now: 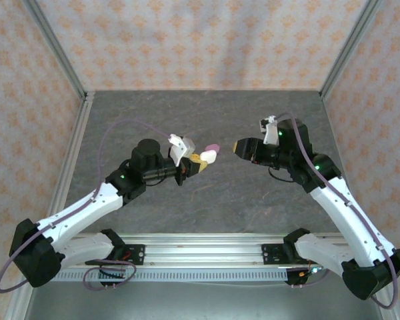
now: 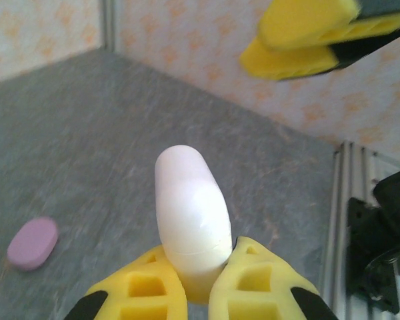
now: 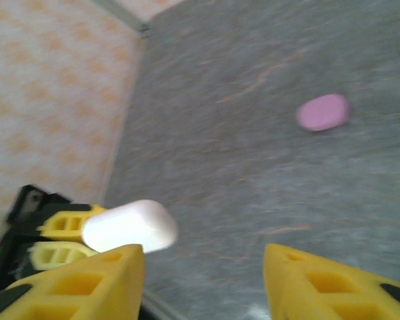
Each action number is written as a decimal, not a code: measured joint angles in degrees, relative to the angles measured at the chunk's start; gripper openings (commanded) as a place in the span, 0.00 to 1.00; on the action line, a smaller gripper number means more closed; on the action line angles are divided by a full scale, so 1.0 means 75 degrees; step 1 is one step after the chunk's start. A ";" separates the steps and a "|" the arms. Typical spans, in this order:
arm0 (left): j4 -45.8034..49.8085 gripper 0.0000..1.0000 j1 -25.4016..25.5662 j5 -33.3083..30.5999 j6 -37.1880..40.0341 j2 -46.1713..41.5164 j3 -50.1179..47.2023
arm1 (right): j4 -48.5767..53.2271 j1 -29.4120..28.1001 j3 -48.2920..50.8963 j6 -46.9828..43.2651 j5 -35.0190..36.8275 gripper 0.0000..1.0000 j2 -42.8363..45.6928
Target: Insert the wireless bluetooth earbuds into the charging case
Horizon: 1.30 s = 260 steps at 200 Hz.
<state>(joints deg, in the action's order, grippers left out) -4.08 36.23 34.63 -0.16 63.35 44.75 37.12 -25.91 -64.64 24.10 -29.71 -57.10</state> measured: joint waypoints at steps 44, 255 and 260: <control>0.0979 0.00 -0.0052 -0.1099 -0.0064 0.1134 -0.0119 | 0.0321 0.0085 0.0973 -0.0093 0.1303 0.68 0.0026; 0.3328 0.67 -0.0627 -0.3028 0.0044 0.2337 0.1046 | -0.0638 0.0221 0.2973 -0.1443 0.6942 0.99 0.1297; 0.3354 0.69 -0.0694 -0.3072 0.0052 0.2241 0.1046 | -0.0743 0.0233 0.3031 -0.1518 0.6980 0.99 0.1300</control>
<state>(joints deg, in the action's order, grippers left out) 21.08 31.03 11.60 0.23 80.16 52.60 31.55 -24.16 -41.91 12.71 22.63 -47.35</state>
